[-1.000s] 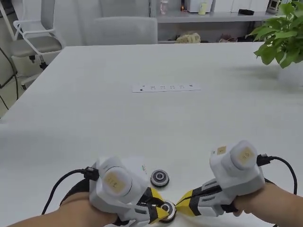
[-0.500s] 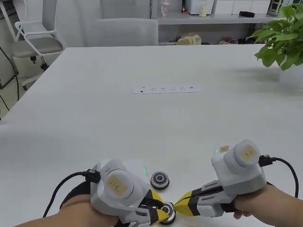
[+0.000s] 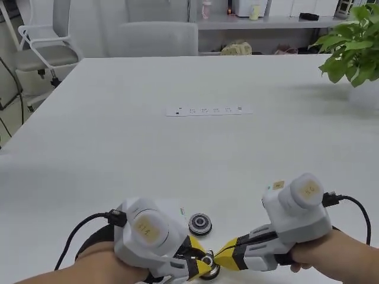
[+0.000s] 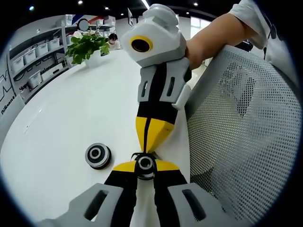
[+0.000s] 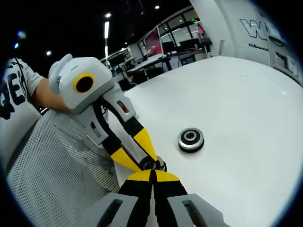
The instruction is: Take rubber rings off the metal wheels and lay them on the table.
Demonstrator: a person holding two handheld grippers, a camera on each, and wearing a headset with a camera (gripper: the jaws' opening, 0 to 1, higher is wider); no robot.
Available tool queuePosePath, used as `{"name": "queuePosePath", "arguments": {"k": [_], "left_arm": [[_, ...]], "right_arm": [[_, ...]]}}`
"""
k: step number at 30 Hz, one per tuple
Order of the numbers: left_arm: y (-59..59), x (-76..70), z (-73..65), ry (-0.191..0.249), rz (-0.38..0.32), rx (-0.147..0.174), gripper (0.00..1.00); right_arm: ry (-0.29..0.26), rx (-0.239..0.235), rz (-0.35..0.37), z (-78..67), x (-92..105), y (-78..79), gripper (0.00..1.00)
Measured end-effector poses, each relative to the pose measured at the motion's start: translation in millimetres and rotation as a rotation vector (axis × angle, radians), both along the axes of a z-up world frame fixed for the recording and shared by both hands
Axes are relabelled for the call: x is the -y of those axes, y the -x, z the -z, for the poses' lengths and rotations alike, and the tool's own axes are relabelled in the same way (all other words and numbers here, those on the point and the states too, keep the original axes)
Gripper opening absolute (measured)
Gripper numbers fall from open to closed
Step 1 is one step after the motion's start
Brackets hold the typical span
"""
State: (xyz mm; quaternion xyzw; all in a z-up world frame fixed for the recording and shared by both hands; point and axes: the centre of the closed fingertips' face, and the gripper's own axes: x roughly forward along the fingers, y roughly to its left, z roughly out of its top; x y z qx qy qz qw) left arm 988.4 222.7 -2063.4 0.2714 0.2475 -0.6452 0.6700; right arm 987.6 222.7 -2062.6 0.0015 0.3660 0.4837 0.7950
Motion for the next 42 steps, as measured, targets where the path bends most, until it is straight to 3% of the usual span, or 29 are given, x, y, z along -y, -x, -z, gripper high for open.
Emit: {"name": "queuePosePath", "arguments": {"k": [19, 24, 26, 28, 31, 42], "left_arm": [[0.9, 0.0, 0.0, 0.001, 0.002, -0.005, 0.07], [1.3, 0.1, 0.0, 0.001, 0.002, -0.005, 0.07], [1.2, 0.1, 0.0, 0.002, 0.002, -0.005, 0.07], [1.2, 0.0, 0.0, 0.003, 0.003, -0.004, 0.07], [1.3, 0.1, 0.1, 0.006, 0.003, -0.004, 0.07], [1.1, 0.8, -0.2, 0.007, 0.005, -0.01, 0.07]], "right_arm": [[-0.015, 0.015, -0.028, -3.1, -3.9, 3.1, 0.0], [-0.032, 0.029, -0.042, -6.9, -8.2, 4.6, 0.0], [-0.058, 0.014, -0.061, -9.2, -12.8, 9.7, 0.0], [-0.035, 0.05, -0.083, -8.2, -13.9, 9.6, 0.0], [-0.039, 0.039, -0.077, -6.9, -12.4, 9.2, 0.0], [-0.005, 0.117, -0.087, -3.1, -3.1, 3.5, 0.0]]}}
